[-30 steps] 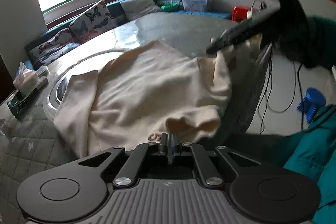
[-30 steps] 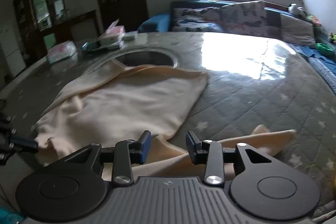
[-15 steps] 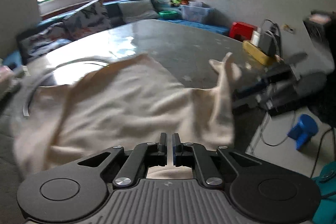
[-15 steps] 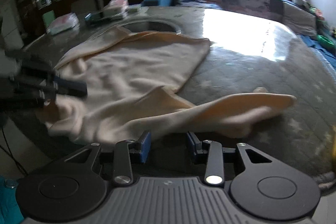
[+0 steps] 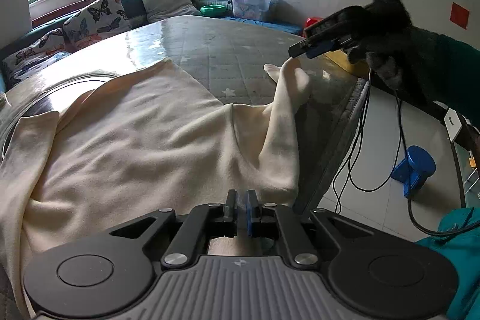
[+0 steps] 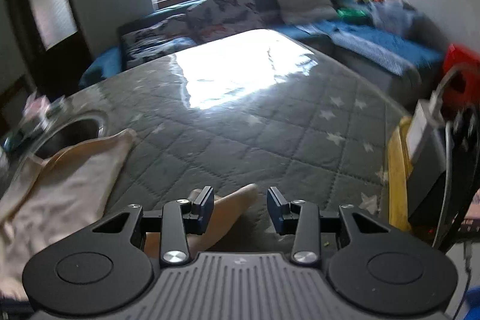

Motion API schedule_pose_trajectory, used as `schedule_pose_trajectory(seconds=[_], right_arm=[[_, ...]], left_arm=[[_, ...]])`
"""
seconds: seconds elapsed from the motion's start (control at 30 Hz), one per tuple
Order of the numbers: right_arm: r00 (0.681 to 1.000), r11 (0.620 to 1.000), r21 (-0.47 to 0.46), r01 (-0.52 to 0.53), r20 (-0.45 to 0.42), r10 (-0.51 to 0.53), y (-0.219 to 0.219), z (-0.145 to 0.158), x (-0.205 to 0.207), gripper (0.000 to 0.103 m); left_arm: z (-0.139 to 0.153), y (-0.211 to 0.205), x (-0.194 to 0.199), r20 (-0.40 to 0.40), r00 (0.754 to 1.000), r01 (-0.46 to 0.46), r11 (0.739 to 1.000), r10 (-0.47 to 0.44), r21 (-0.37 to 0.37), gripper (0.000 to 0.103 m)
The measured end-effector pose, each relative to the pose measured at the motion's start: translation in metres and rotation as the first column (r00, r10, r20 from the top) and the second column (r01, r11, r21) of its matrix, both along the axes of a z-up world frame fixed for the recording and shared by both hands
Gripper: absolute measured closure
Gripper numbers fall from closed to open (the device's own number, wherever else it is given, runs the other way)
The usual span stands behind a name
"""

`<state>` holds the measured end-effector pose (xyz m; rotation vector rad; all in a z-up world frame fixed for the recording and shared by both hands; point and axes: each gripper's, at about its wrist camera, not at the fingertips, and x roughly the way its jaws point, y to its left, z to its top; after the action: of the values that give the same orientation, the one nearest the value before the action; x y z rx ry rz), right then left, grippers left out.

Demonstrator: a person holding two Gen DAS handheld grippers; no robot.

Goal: Fold clothes

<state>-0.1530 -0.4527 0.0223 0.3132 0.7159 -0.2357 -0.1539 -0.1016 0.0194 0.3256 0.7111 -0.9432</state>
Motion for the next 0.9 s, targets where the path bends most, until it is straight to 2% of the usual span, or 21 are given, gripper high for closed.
schedule_pose_trajectory(seconds=[0.2, 0.27, 0.3, 0.33, 0.43, 0.67, 0.77, 0.83, 0.9], right_arm=[[0.998, 0.983, 0.176, 0.045, -0.043, -0.038, -0.021, -0.021, 0.008, 0.067], [0.999, 0.983, 0.182, 0.035, -0.045, -0.027, -0.019, -0.022, 0.007, 0.08], [0.999, 0.983, 0.18, 0.023, -0.038, -0.017, -0.018, -0.02, 0.006, 0.09], [1.0, 0.985, 0.172, 0.015, -0.023, -0.012, -0.015, -0.016, 0.006, 0.095], [0.998, 0.995, 0.099, -0.013, 0.058, 0.007, -0.003, 0.007, 0.004, 0.098], [0.962, 0.997, -0.071, -0.018, 0.27, 0.037, 0.016, 0.062, -0.035, 0.099], [0.962, 0.995, -0.101, 0.016, 0.272, 0.012, 0.011, 0.066, -0.05, 0.097], [0.976, 0.988, -0.138, 0.071, 0.214, -0.041, 0.004, 0.056, -0.053, 0.091], [0.988, 0.981, -0.171, 0.092, 0.141, -0.068, 0.001, 0.045, -0.052, 0.091]], left_arm=[[0.0, 0.0, -0.001, 0.0, 1.0, -0.001, 1.0, 0.001, -0.005, 0.096], [-0.001, 0.001, -0.001, 0.0, 1.0, -0.001, 1.0, 0.001, -0.007, 0.096], [-0.001, 0.001, 0.0, 0.0, 1.0, -0.001, 1.0, 0.001, -0.007, 0.096], [-0.001, 0.0, 0.0, 0.0, 1.0, -0.001, 1.0, 0.001, -0.006, 0.095], [-0.001, 0.0, -0.001, 0.0, 1.0, -0.003, 1.0, 0.003, -0.008, 0.094], [-0.002, -0.006, -0.002, -0.004, 1.0, 0.012, 1.0, -0.012, -0.017, 0.093], [-0.003, -0.009, -0.003, -0.009, 1.0, 0.021, 0.999, -0.021, -0.025, 0.093], [-0.003, -0.011, -0.003, -0.01, 1.0, 0.025, 0.999, -0.026, -0.028, 0.094], [-0.002, -0.012, -0.003, -0.01, 1.0, 0.027, 0.999, -0.028, -0.028, 0.094]])
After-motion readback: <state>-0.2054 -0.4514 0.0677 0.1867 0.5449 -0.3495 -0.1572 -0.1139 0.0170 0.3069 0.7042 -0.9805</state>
